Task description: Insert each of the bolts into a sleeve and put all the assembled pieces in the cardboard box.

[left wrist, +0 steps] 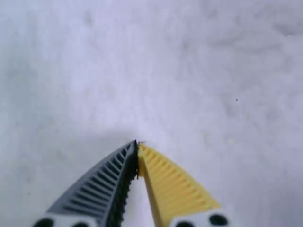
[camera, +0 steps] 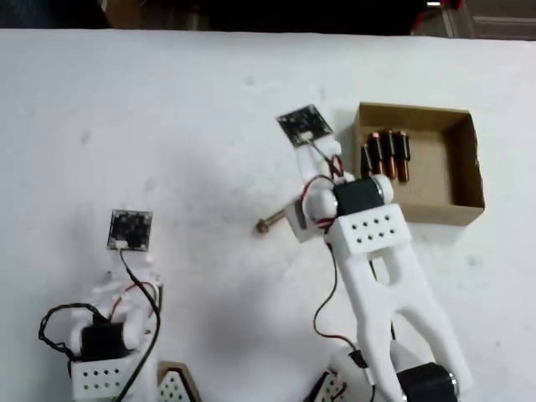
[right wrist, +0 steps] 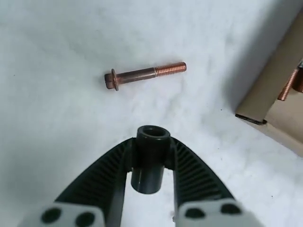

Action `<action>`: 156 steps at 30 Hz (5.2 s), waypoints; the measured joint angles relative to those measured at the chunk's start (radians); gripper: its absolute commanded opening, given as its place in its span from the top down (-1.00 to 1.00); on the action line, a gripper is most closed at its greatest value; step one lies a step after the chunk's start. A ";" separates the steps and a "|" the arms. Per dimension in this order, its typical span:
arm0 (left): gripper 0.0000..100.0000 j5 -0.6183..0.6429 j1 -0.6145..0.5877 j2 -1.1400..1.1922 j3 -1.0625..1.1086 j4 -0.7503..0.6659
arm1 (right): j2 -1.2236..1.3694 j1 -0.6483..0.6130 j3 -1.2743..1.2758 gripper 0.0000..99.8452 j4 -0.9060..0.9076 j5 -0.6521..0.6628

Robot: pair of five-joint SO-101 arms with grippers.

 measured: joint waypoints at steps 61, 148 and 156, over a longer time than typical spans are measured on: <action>0.95 0.000 0.000 0.000 0.000 0.000 | 0.221 0.068 0.434 0.75 -0.459 0.164; 0.96 -0.181 -0.147 0.000 -0.092 -0.084 | -0.790 0.092 0.833 0.97 -0.519 0.052; 0.96 -0.262 -0.163 -0.005 -0.284 -0.015 | -0.792 0.094 0.839 0.97 -0.519 0.052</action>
